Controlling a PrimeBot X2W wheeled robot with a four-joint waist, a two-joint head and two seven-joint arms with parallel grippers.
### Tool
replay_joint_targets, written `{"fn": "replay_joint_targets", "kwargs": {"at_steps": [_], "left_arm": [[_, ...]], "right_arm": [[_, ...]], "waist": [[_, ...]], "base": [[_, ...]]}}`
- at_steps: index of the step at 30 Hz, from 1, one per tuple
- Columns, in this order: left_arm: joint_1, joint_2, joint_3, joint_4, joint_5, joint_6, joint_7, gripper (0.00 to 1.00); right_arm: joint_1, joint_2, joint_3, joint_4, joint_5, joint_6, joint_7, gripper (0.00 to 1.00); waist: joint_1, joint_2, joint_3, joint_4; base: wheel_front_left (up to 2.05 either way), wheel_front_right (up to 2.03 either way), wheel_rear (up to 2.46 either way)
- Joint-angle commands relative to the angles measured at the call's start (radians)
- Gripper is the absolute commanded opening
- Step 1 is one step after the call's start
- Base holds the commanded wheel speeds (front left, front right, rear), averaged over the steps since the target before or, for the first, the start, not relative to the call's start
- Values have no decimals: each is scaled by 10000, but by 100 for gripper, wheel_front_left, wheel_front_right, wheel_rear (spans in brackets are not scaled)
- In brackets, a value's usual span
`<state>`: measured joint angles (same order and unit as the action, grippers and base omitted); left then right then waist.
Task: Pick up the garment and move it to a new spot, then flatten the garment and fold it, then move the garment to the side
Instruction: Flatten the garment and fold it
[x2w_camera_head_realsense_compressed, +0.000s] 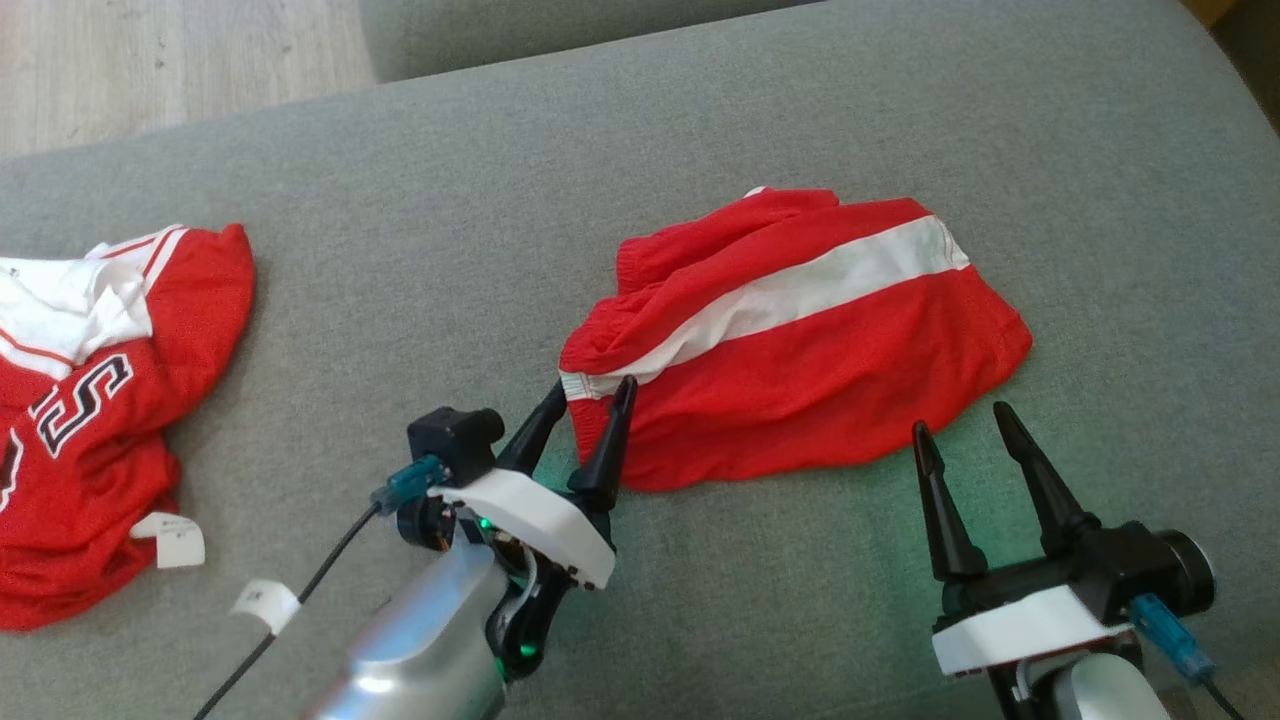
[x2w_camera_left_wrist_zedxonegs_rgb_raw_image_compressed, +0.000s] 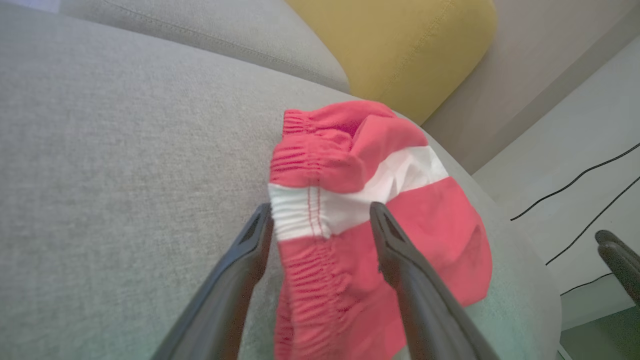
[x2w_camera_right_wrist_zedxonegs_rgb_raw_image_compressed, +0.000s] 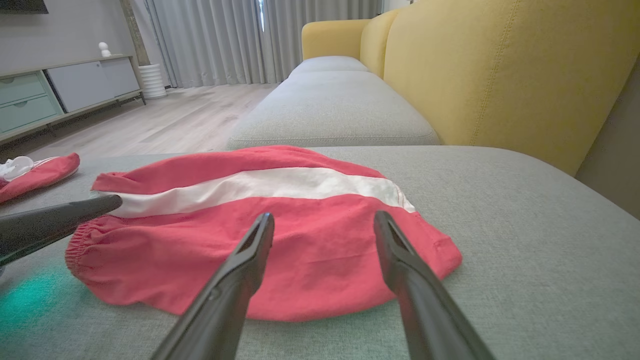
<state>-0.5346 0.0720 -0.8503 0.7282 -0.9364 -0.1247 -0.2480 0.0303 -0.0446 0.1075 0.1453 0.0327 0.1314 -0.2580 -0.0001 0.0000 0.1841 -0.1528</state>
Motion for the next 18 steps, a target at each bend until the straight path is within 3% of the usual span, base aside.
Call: {"fn": "replay_joint_targets", "kwargs": {"at_steps": [1,9,18], "left_arm": [[-384,176,196,-311,-62,-58,-117,100],[259,384,117,-1624,85,-59,-135,100],[243,565,-56,-1532,-107,-59,-136,100]], "right_arm": [[-175,-56,174,-258,12,-7,-38,100],[-91,-56,76,-274,71,-7,-38,100],[-143,-56,163,-307,144,-7,-38,100]], "waist": [[1,0,-18,6],[1,0,-146,241],[1,0,-143,330]], "base": [[0,0,0],[0,0,0],[0,0,0]]}}
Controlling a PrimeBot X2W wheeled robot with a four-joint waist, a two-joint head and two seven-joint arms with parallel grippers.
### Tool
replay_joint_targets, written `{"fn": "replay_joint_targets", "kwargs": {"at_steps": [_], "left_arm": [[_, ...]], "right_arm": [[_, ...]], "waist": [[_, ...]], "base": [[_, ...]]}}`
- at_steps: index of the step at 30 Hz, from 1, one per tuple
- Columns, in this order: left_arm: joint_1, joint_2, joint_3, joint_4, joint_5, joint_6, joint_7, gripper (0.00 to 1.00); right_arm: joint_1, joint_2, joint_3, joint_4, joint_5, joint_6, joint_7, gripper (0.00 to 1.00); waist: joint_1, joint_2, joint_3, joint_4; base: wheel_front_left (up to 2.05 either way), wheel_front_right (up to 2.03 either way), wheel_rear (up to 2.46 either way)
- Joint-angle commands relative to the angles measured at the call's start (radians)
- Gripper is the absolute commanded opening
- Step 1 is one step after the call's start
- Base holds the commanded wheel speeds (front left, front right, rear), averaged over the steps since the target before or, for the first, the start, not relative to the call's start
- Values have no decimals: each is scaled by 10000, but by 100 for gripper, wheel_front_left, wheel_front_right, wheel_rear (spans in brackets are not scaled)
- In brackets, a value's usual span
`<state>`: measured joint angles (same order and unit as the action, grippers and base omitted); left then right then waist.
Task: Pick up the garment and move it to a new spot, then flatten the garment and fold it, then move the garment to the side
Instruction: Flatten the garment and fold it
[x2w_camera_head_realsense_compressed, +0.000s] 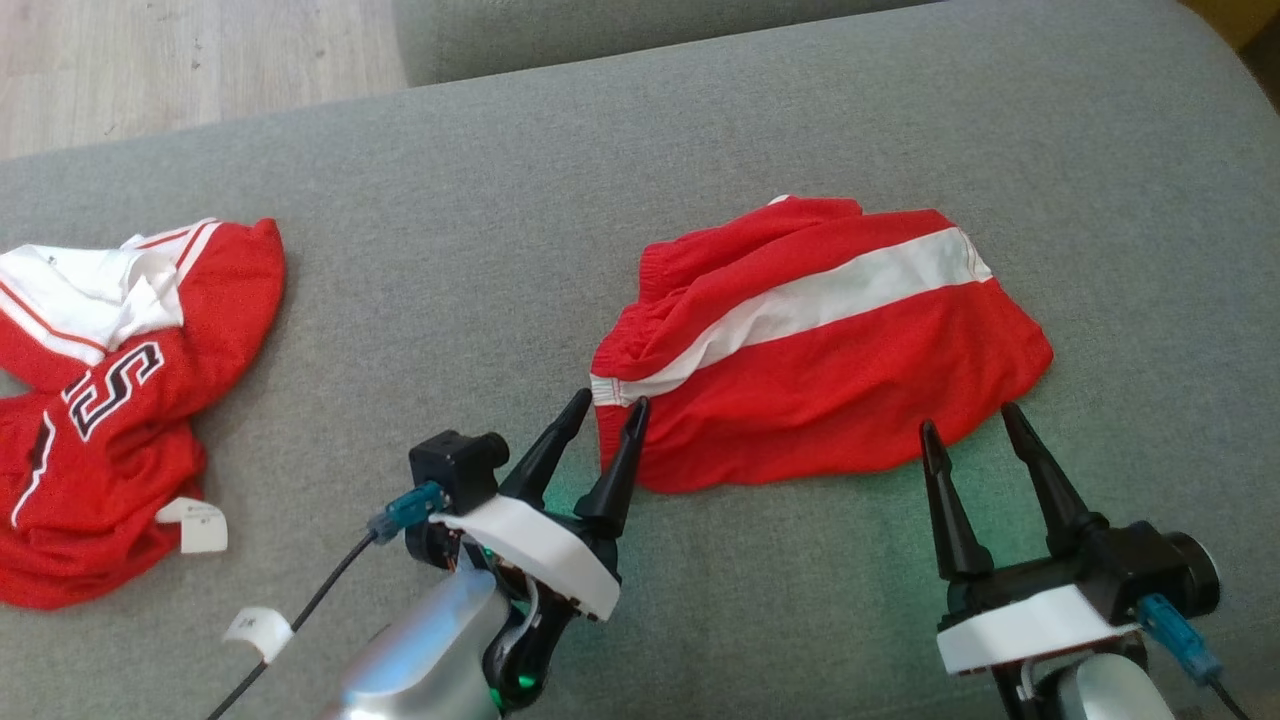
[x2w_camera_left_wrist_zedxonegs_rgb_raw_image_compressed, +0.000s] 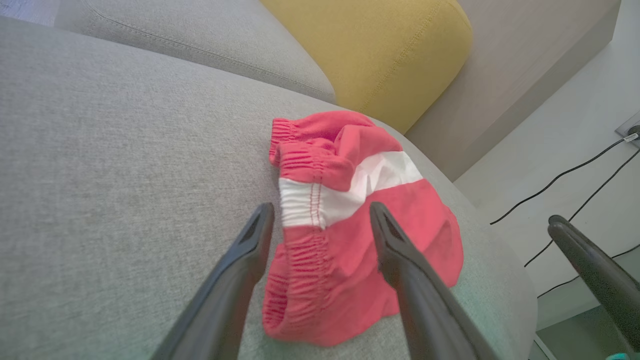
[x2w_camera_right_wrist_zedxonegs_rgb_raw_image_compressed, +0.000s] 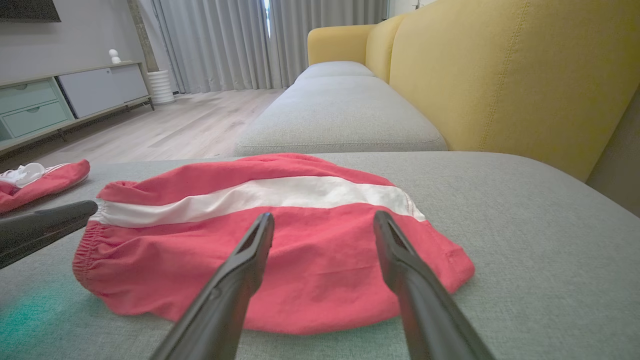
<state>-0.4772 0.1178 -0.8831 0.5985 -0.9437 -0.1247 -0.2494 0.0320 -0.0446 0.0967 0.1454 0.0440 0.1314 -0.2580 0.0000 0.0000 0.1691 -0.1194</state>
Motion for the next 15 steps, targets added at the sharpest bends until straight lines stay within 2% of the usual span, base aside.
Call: {"fn": "replay_joint_targets", "kwargs": {"at_steps": [1,2,5,8,11,15], "left_arm": [[-326,110,304,-247,-19,-59,-123,100],[-314,110,314,-257,-14,-59,-123,94],[-274,132,274,-293,-59,-59,-123,49],[-252,166,177,-383,-172,-59,-123,29],[-252,188,38,-464,-302,-59,-123,0],[-261,231,-261,-583,-516,-59,-123,0]], "right_arm": [[-162,-56,278,-308,40,-7,-38,100],[-157,-56,279,-304,49,-7,-38,100],[-130,-56,280,-285,82,-7,-38,100],[-125,-56,295,-258,111,-7,-38,100],[-127,-56,278,-257,125,-7,-38,100],[-99,-56,244,-260,89,-7,-38,100]], "waist": [[0,0,10,-5],[0,0,8,-4],[0,0,-8,-19],[0,0,-34,-53],[0,0,-55,-69],[0,0,-80,-56]], "base": [[0,0,0],[0,0,0],[0,0,0],[0,0,0],[0,0,0],[0,0,0]]}}
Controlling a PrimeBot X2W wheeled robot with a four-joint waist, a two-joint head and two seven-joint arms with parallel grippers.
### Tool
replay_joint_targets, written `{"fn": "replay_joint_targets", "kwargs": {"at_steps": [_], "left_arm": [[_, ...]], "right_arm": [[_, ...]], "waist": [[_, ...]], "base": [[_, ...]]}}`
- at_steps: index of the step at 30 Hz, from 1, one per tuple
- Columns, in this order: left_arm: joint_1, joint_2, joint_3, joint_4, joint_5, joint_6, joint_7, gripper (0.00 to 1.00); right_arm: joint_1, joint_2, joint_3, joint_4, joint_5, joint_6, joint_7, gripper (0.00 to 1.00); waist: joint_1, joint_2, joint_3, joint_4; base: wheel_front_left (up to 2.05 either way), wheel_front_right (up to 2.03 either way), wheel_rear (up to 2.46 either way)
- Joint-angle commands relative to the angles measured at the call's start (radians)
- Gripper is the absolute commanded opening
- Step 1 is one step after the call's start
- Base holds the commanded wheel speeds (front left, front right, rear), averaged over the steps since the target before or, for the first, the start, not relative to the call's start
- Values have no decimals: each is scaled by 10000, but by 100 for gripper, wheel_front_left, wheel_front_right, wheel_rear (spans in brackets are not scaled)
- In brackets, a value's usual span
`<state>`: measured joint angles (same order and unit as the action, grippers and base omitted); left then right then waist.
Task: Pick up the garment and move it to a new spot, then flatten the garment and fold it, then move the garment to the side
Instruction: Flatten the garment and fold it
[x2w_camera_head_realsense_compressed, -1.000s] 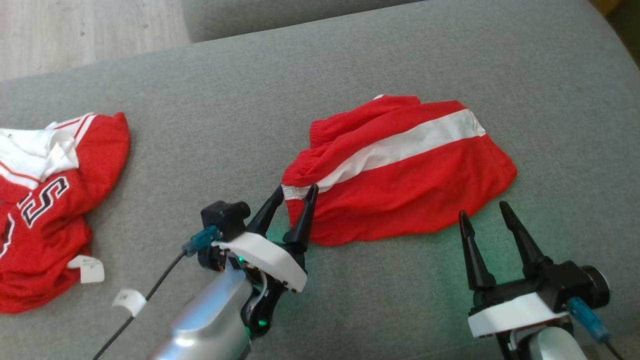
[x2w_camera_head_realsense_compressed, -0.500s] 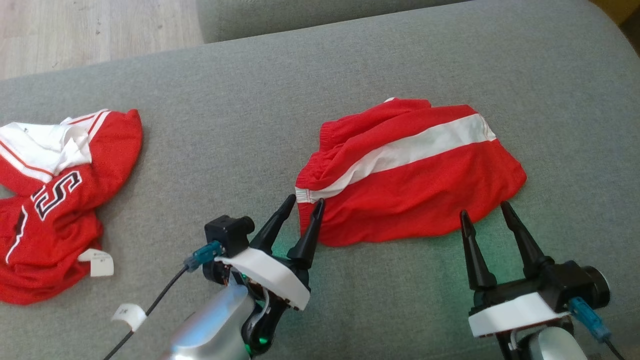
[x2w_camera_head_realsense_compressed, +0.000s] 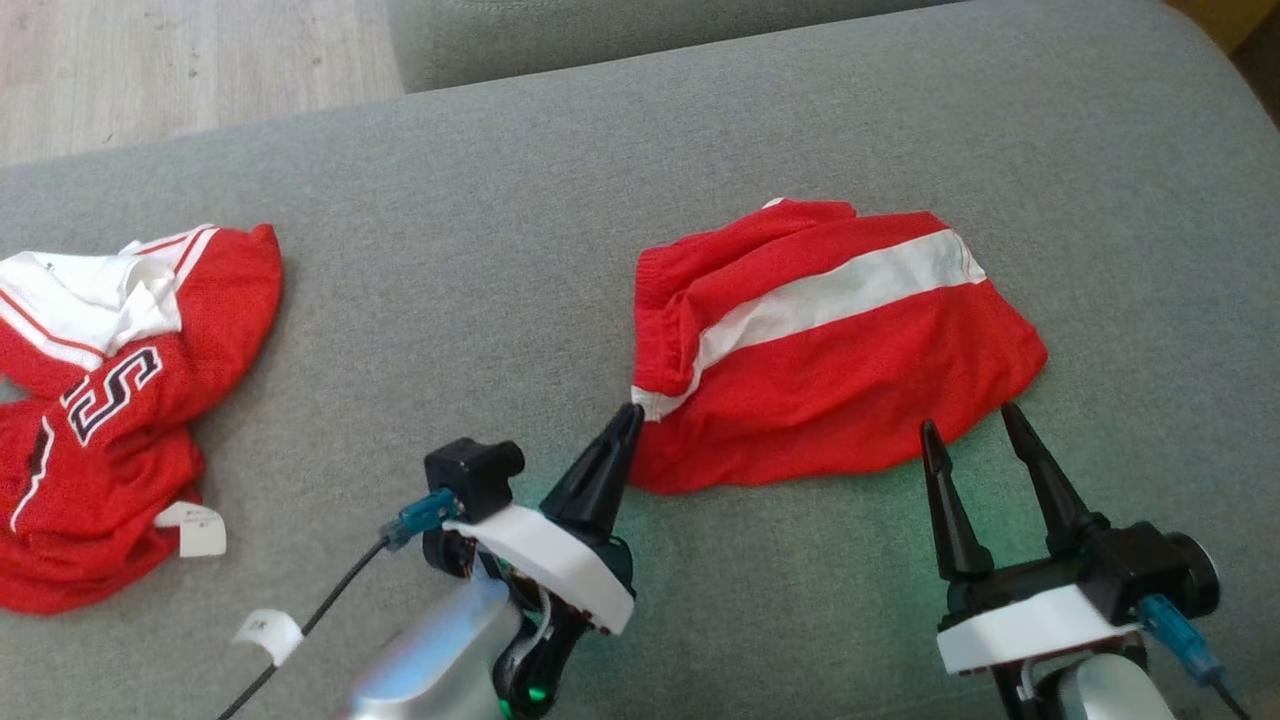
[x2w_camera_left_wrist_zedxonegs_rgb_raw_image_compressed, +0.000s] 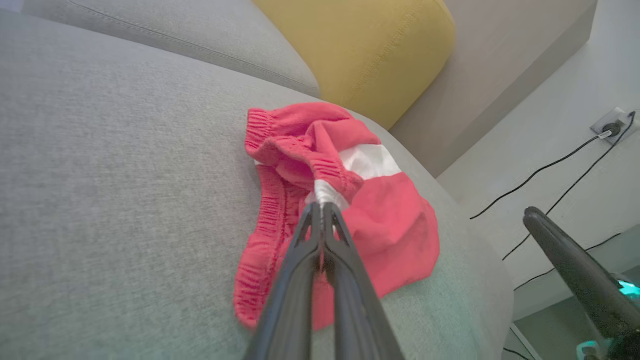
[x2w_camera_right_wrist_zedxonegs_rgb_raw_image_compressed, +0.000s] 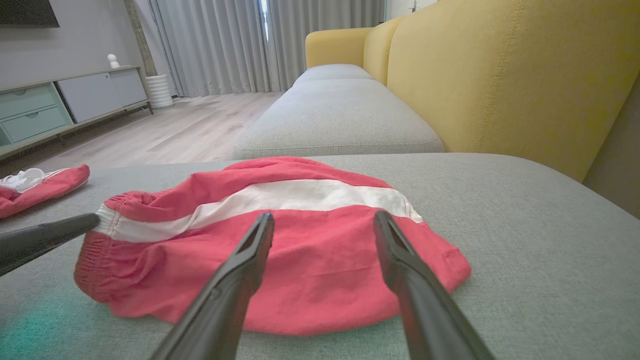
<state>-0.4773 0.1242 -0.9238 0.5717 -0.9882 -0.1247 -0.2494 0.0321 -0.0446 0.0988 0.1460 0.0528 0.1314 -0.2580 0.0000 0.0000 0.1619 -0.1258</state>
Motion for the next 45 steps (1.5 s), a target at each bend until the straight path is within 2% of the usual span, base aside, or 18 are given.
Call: {"fn": "replay_joint_targets", "kwargs": {"at_steps": [1,12,18,23,24,25,26,27,28,36,43,44,45], "left_arm": [[-261,189,58,-356,-129,-59,-123,0],[-334,450,-1221,-1259,-554,-59,-124,0],[-692,76,-2260,-988,-478,-59,-124,0],[-858,-172,-2513,-515,9,-59,-124,0],[-859,-207,-2502,-436,74,-59,-124,9],[-850,-235,-2511,-343,102,-59,-124,33],[-861,-255,-2539,-253,134,-59,-124,49],[-876,-272,-2541,-191,153,-59,-124,84],[-884,-288,-2529,-144,152,-59,-124,100],[-1042,-290,-2443,311,402,-59,-124,100],[-991,-331,-1848,-7,716,-59,-124,100],[-977,-317,-1826,-53,728,-59,-124,85],[-963,-301,-1819,-97,732,-59,-124,47]], "right_arm": [[-89,-56,214,-265,-10,-7,-38,100],[-16,-56,304,-189,22,-7,-38,100],[-50,-56,411,-152,-20,-7,-38,100],[-70,-56,462,-153,-41,-7,-38,100],[-62,-56,470,-152,-38,-7,-38,100],[-54,-56,482,-146,-36,-7,-38,100],[-48,-56,494,-137,-32,-7,-38,100],[-48,-56,504,-129,-27,-7,-38,100],[-51,-56,511,-123,-17,-7,-38,100],[-99,-56,540,-131,35,-7,-38,100],[-164,-56,504,-120,38,-7,-38,100],[-167,-56,508,-111,40,-7,-38,100],[-171,-56,513,-104,45,-7,-38,100]], "waist": [[0,0,-17,16],[0,0,-140,74],[0,0,-170,21],[0,0,-165,-67],[0,0,-163,-85],[0,0,-164,-106],[0,0,-162,-124],[0,0,-156,-143],[0,0,-153,-158],[0,0,-70,-183],[0,0,53,-88],[0,0,57,-79],[0,0,56,-72]], "base": [[0,0,0],[0,0,0],[0,0,0],[0,0,0],[0,0,0],[0,0,0],[0,0,0],[0,0,0],[0,0,0],[0,0,0],[0,0,0],[0,0,0],[0,0,0]]}}
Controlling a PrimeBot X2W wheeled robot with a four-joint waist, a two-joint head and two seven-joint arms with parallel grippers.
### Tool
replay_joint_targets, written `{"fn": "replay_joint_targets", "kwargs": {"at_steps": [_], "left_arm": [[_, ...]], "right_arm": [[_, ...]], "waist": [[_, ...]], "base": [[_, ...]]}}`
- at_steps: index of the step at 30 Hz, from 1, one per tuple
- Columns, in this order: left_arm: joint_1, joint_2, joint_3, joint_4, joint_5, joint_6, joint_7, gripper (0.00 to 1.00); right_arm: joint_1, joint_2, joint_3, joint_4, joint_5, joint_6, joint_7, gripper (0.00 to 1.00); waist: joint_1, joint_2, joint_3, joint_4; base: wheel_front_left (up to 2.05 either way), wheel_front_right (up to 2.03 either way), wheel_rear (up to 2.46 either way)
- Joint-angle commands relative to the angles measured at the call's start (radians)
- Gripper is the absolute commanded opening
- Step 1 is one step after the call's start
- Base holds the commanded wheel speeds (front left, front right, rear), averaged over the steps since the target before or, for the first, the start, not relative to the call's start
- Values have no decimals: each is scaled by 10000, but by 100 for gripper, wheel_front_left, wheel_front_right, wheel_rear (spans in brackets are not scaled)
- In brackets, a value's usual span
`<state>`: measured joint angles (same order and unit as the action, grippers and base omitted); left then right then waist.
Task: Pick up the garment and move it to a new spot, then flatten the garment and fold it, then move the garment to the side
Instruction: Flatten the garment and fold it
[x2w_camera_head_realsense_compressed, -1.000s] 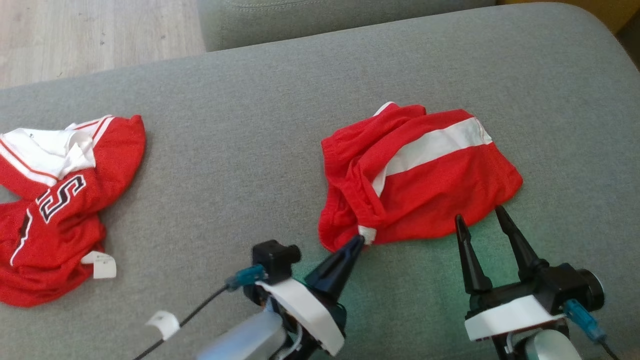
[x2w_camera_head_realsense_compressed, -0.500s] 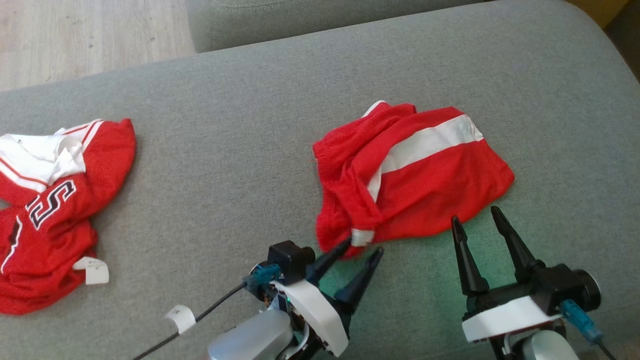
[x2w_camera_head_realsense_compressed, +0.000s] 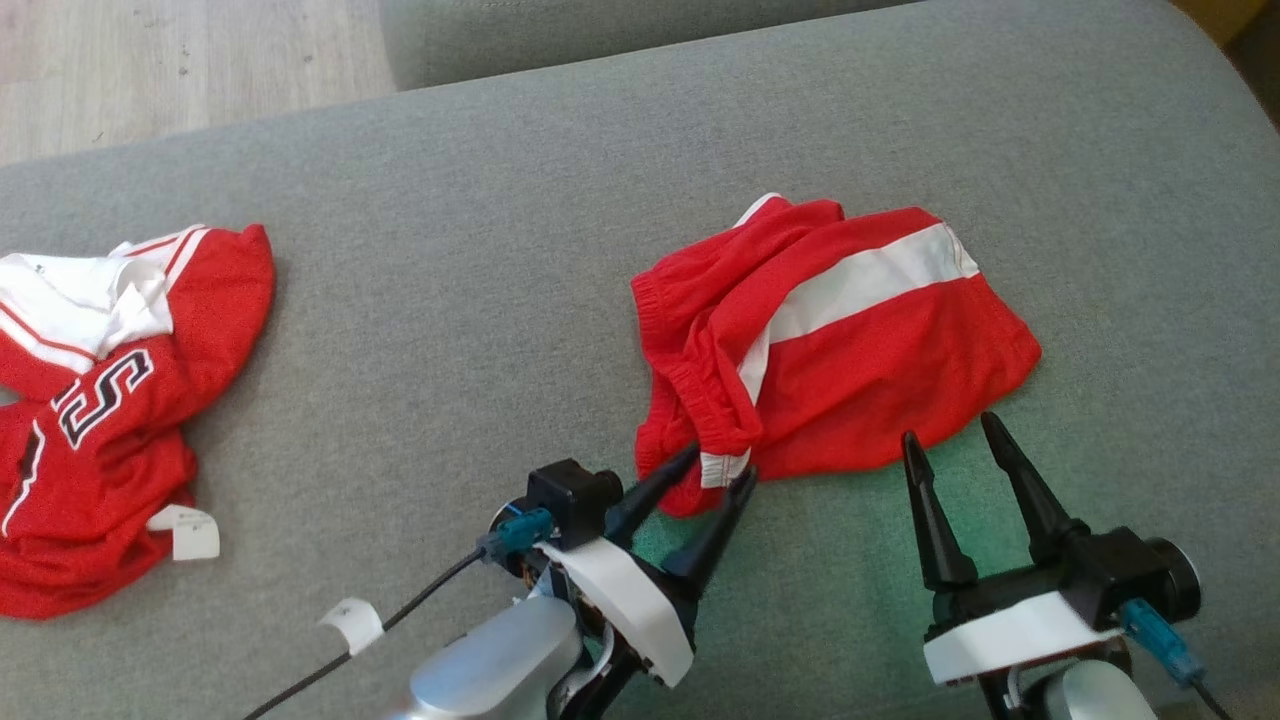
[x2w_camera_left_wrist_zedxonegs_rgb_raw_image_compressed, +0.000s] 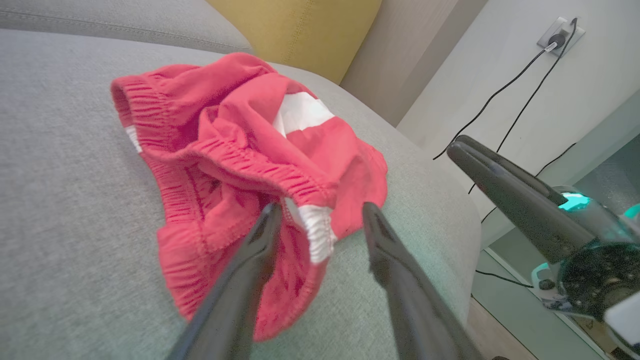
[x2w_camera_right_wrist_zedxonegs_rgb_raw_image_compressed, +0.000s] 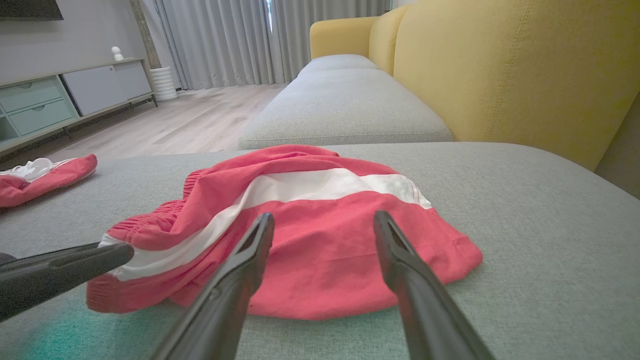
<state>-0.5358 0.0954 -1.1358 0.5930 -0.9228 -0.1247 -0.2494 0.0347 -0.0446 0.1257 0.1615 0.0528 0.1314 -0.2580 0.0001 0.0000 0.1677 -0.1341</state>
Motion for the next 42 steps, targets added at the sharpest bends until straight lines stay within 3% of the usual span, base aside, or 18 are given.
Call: {"fn": "replay_joint_targets", "kwargs": {"at_steps": [1,2,6,12,18,30,36,42], "left_arm": [[-359,3,278,-353,50,-59,-124,32],[-349,28,238,-384,22,-59,-124,0],[-441,173,-171,-128,-44,-59,-124,0],[-599,223,184,217,309,-59,-124,0],[-409,592,1388,-128,925,-59,-124,0],[-475,1953,3376,-1242,1835,-59,-124,0],[-897,2527,3603,-1050,2068,-59,-124,0],[-1415,2796,3798,-631,2339,-59,-124,0]], "right_arm": [[-200,-56,248,-252,50,-7,-38,100],[-201,-56,250,-247,56,-7,-38,100],[-201,-56,255,-238,73,-7,-38,100],[-118,-56,80,-266,104,-7,-38,100],[-153,-56,0,-207,226,-7,-38,100],[-531,-62,-296,129,833,-7,-38,100],[-1171,-484,-135,809,1838,-7,-38,100],[-1933,-1352,488,1543,3678,-7,-38,100]], "waist": [[-1,0,-8,20],[-1,0,-15,26],[-1,0,-62,62],[-1,0,-133,282],[-1,0,-213,496],[-1,0,92,988],[-1,0,544,1275],[-1,0,871,1552]], "base": [[0,0,0],[0,0,0],[0,0,0],[0,0,0],[0,0,0],[0,0,0],[0,0,0],[0,0,0]]}}
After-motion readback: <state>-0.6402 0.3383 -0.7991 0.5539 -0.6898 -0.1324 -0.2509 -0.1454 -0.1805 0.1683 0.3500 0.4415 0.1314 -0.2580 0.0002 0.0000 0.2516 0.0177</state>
